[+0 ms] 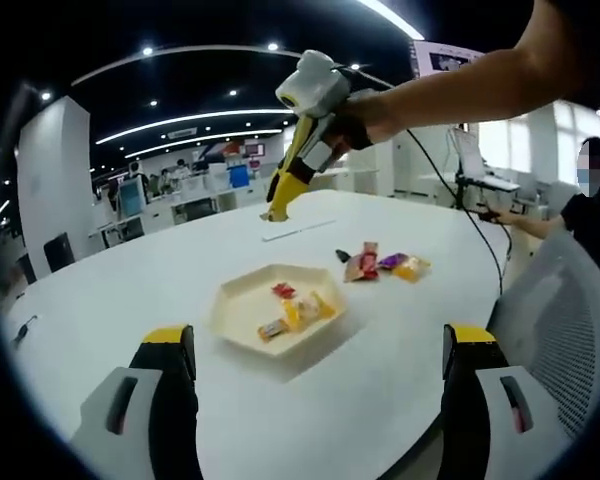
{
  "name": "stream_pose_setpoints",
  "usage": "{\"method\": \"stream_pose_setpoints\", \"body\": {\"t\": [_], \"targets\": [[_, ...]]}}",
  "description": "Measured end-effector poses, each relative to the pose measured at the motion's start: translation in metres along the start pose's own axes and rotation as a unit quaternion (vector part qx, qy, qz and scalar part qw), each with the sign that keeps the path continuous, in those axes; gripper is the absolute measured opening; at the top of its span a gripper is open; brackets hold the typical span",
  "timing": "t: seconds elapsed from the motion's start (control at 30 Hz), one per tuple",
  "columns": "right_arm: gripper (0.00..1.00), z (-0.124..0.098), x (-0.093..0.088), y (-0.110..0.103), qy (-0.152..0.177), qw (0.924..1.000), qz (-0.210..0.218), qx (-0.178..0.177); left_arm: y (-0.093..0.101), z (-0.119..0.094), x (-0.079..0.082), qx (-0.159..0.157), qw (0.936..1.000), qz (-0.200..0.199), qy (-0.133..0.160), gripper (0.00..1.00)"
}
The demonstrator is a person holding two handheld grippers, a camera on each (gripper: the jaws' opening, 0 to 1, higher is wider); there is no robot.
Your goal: Place the target food into the container with the food tongs after gripping and lifting it, then release it inside without dropping or visibly crushing the food.
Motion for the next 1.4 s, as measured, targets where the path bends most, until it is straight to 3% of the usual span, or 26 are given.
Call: {"method": "stream_pose_setpoints", "body": {"t": [0.4,1.4], "targets": [[0.21,0.017,0.009,0.003,-0.004,1.0000,0.003,0.003,0.002,0.000,-0.001,-0.004,1.0000,-0.002,-0.004,0.99],[0.25,0.007,0.034,0.003,0.038,0.9992,-0.011,0.007,0.001,0.003,-0.001,-0.004,0.9999,0.011,-0.007,0.99]]}}
Point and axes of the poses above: the point that each gripper's makers call its tool centre point, and the gripper's own axes: z roughly forward along the fingers, y roughly to its right, x roughly out of its top, the point moved 3 cm from there along -z, roughly backward along the fingers, and after that the axes turned 3 degrees about -x, right-handed, at the moved point
